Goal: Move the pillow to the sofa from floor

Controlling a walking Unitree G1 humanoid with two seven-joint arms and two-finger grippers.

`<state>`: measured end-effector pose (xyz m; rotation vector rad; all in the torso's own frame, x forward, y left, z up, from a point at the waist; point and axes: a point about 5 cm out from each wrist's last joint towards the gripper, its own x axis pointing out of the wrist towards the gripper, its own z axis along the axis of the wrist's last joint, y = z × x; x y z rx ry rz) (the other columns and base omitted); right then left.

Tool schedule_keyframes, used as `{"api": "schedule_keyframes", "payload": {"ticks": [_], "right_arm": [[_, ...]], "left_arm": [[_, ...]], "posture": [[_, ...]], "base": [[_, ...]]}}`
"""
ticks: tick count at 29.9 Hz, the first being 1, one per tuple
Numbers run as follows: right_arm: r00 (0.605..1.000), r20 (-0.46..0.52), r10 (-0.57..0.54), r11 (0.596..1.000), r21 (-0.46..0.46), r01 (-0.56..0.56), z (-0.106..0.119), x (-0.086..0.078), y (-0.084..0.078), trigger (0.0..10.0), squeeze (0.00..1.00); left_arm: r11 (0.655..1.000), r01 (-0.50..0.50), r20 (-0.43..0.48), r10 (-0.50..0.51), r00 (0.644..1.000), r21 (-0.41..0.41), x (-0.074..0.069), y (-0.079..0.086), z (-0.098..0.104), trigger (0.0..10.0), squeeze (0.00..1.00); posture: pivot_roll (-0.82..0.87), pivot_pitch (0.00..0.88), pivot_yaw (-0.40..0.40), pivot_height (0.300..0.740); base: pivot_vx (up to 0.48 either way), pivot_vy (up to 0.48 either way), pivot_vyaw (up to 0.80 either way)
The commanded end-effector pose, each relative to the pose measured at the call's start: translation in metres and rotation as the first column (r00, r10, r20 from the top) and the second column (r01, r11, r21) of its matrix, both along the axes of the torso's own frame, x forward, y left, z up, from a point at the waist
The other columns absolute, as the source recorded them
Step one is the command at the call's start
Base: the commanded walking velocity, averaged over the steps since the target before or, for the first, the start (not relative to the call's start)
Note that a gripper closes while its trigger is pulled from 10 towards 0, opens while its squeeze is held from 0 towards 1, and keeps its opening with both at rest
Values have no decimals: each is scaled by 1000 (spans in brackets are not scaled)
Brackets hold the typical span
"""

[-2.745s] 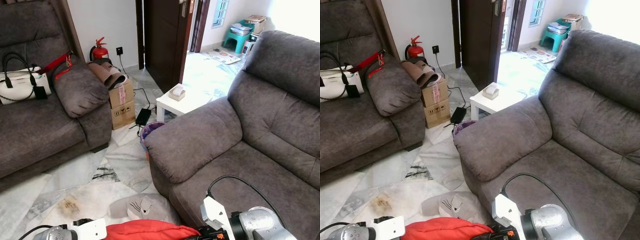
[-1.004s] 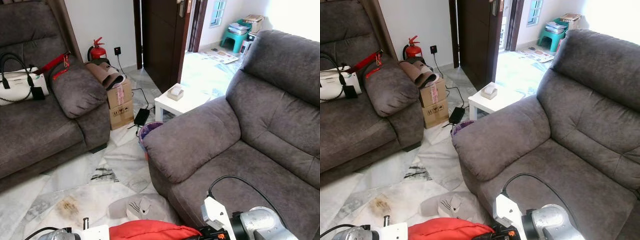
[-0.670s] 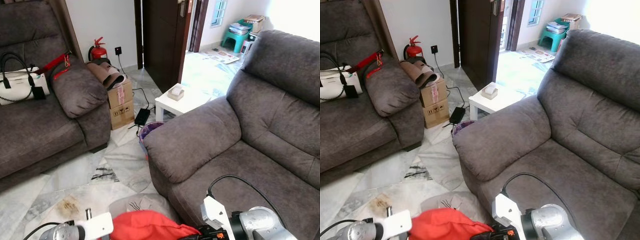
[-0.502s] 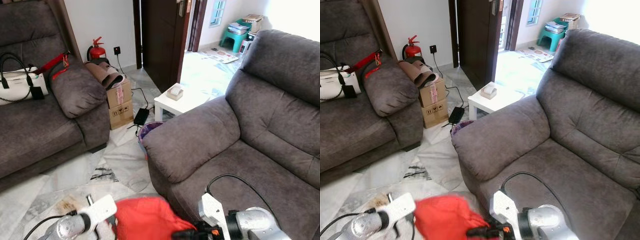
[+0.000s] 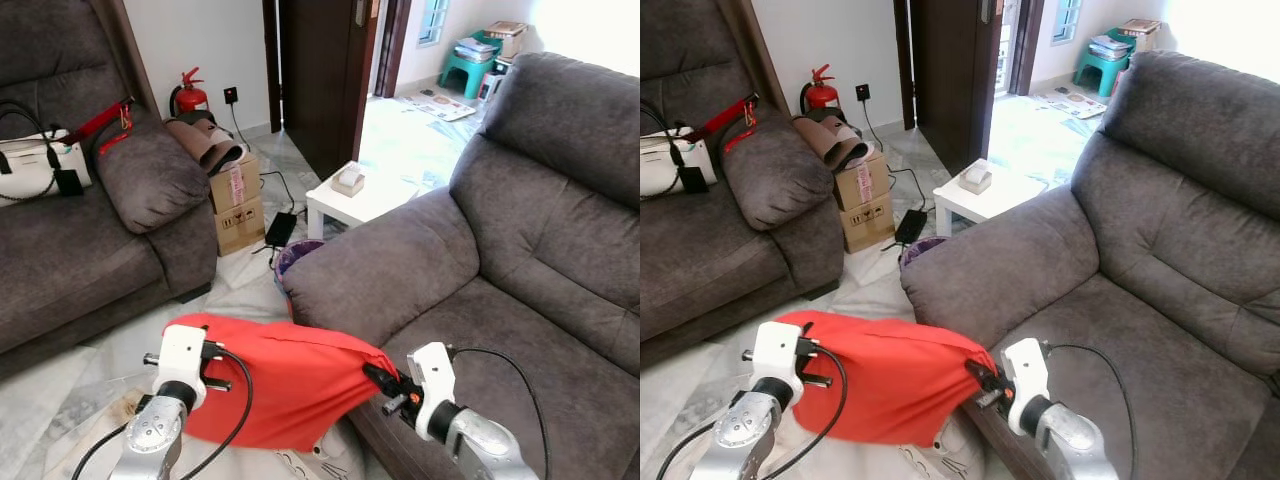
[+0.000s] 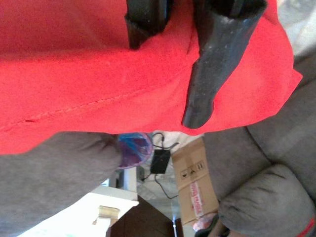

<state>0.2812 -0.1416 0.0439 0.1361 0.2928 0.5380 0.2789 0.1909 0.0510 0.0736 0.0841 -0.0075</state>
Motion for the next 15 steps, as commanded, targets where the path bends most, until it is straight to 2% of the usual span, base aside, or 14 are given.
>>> {"api": "schedule_keyframes", "payload": {"ticks": [1, 4, 7, 15], "right_arm": [[995, 78, -70, 998, 15, 69, 14, 9, -7, 10000, 0], [991, 92, -100, 995, 14, 99, 15, 11, -7, 10000, 0], [988, 79, -131, 991, 22, 130, 13, 13, -7, 10000, 0], [981, 89, -174, 985, 15, 173, 12, 14, -10, 10000, 0]], "left_arm": [[1000, -14, 57, 14, 998, -1, 3, 1, 13, 10000, 0], [1000, -11, 60, 12, 998, -7, 2, -1, 15, 10000, 0], [1000, 22, 70, -24, 997, 16, 3, -5, 18, 10000, 0], [999, 38, 68, -39, 997, 27, 2, -8, 19, 10000, 0]], "posture": [[51, 58, -3, 740], [54, 51, -6, 740], [54, 43, -7, 740], [51, 46, -11, 740]], "base": [[0, 0, 0], [0, 0, 0], [0, 0, -800], [0, 0, -800]]}}
